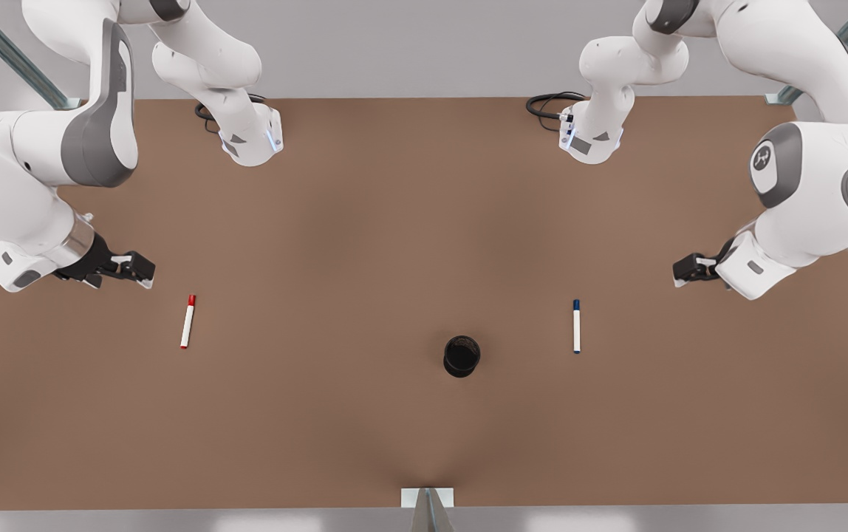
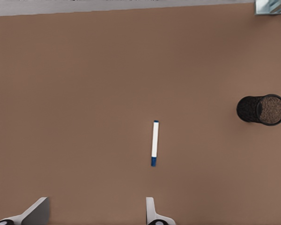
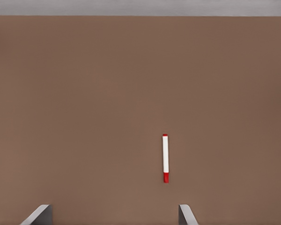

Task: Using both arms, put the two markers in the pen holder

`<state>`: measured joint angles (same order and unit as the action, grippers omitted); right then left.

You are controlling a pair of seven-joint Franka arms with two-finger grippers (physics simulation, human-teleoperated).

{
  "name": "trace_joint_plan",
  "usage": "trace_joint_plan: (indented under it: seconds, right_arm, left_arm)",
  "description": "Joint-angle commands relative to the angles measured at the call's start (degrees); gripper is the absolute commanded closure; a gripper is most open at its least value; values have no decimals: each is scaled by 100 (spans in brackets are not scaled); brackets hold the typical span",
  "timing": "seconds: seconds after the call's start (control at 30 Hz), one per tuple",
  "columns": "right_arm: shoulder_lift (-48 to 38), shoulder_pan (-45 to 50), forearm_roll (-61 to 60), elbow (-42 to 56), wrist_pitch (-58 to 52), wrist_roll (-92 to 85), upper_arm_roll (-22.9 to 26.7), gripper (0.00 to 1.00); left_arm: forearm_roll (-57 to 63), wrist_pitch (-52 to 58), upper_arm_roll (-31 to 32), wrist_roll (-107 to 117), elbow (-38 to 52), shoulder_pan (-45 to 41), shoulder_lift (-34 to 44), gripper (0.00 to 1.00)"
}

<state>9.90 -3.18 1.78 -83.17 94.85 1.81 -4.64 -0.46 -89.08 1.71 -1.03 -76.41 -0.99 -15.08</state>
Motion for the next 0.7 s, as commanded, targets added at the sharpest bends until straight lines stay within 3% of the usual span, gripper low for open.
trace_joint_plan:
  seconds: [0.0,0.07,0.1,0.23,0.43,0.6,0.67]
  right_arm:
    - [-6,10,-2,3,69,118,-2,0]
    - [-6,1,-2,3,69,118,-2,0]
    - [-6,1,-11,3,69,118,-2,0]
    - [-6,-8,-11,3,69,109,16,0]
    - [11,-8,-11,3,69,100,25,0]
    - [29,-60,-11,-58,51,109,42,0]
    - [512,-245,-11,-85,429,4,34,0]
  left_arm:
    - [64,-118,5,-90,3,2,5,0]
    - [11,-776,119,111,3,-375,-531,0]
    - [20,-1901,111,174,-278,-569,-900,0]
    - [-156,-4275,111,156,-1482,-525,-1463,0]
    - [-130,-5339,111,200,-1728,-683,-2227,0]
    - [-129,-5339,111,174,-2141,-675,-2254,0]
    - [-129,-5357,111,191,-2335,-640,-2236,0]
